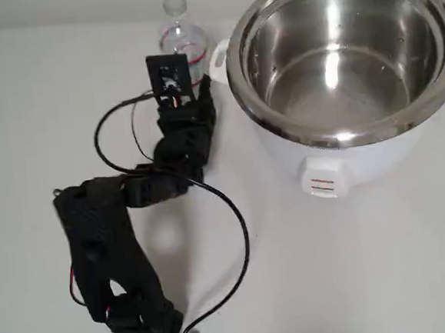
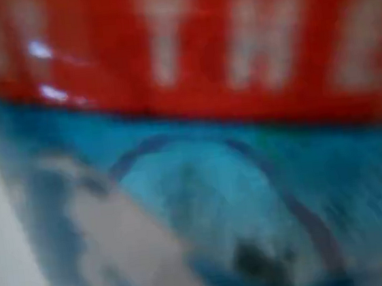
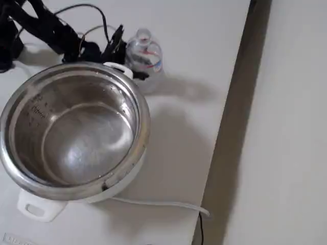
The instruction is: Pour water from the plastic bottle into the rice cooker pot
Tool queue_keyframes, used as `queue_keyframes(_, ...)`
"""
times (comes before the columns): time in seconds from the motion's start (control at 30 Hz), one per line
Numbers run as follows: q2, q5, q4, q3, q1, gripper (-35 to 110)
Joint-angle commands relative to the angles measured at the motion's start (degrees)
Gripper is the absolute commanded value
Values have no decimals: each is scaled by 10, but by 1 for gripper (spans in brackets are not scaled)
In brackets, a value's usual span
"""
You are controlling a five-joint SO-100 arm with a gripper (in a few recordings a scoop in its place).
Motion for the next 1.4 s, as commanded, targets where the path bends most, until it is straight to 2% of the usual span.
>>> queue_keyframes(0.0,224,25,94,-11,-18,10)
queue_keyframes(0.37,482,185,369,-50,32,10)
queue_keyframes(0.6,504,410,629,-228,105,9)
queue_keyframes(0.83,444,637,822,-430,150,10)
queue_keyframes(0.97,424,751,889,-497,159,9)
queue_keyframes(1.1,414,855,913,-519,156,10)
queue_keyframes(1.37,312,1033,1001,-683,156,9)
